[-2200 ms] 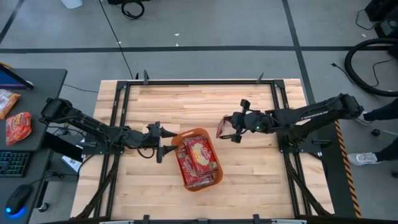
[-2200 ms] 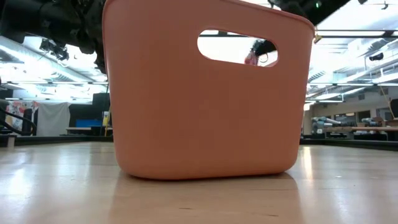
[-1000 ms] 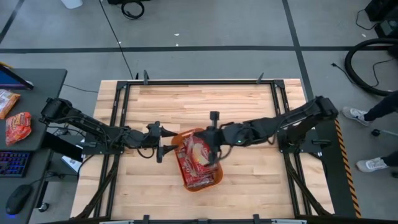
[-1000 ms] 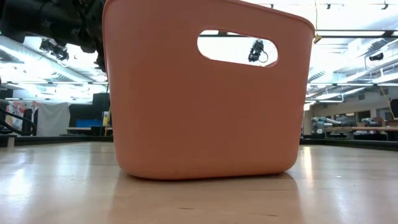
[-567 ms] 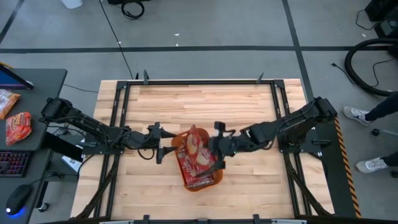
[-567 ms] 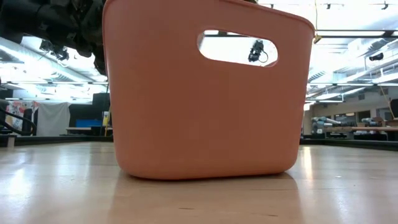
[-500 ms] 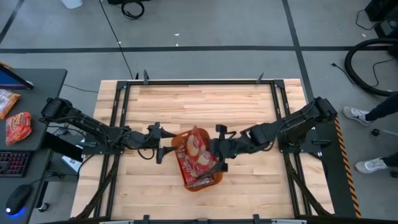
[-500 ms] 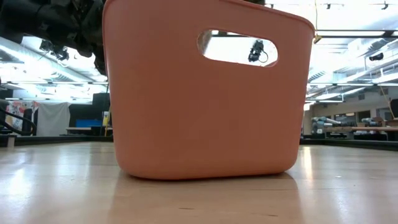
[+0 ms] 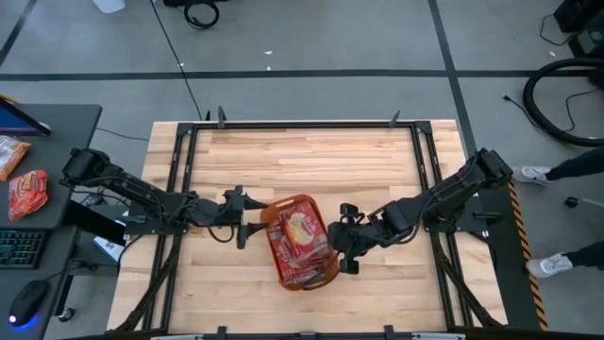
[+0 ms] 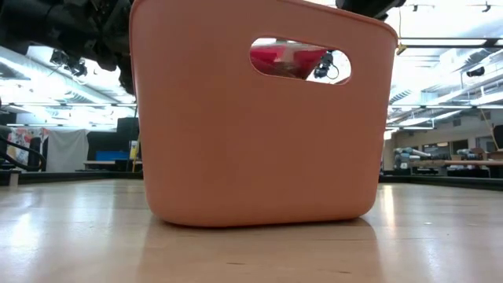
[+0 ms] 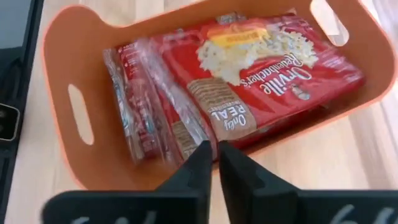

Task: Sort popcorn bags into baskets
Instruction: Put the red popcorn bag into the orange bin, then return to Home Position

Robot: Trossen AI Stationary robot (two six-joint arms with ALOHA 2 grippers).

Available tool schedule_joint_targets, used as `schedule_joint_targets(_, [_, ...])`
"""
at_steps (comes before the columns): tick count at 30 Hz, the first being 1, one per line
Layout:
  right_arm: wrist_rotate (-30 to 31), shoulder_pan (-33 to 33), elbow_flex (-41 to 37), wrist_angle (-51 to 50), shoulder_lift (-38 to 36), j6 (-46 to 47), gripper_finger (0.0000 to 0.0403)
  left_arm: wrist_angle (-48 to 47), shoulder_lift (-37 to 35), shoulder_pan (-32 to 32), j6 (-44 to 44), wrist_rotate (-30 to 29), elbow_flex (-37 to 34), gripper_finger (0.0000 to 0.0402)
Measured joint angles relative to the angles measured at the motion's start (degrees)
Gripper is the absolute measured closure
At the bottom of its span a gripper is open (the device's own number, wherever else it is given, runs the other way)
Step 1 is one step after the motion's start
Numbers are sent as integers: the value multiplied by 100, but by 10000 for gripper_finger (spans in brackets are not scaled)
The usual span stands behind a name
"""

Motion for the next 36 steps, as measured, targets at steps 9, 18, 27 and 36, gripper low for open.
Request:
schedule_joint_targets(9, [222,0,-5,-324,0,116,301,-149,-757,-189,661,58,-2,116])
schedule_joint_targets(18, [721,-19,-134,-730,-32,138,302,-800,-1567,-195,759,-253,-214,116])
schedule_joint_targets(27, [55,-828,-2092,799,-1005,-9,323,-465,-1746,-175,368,-972,-964,116])
schedule_joint_targets(36, [-266,-1979,-4198,3495,-2149,-1734,341,-523,-1736,111,335,-1467,-1025,116])
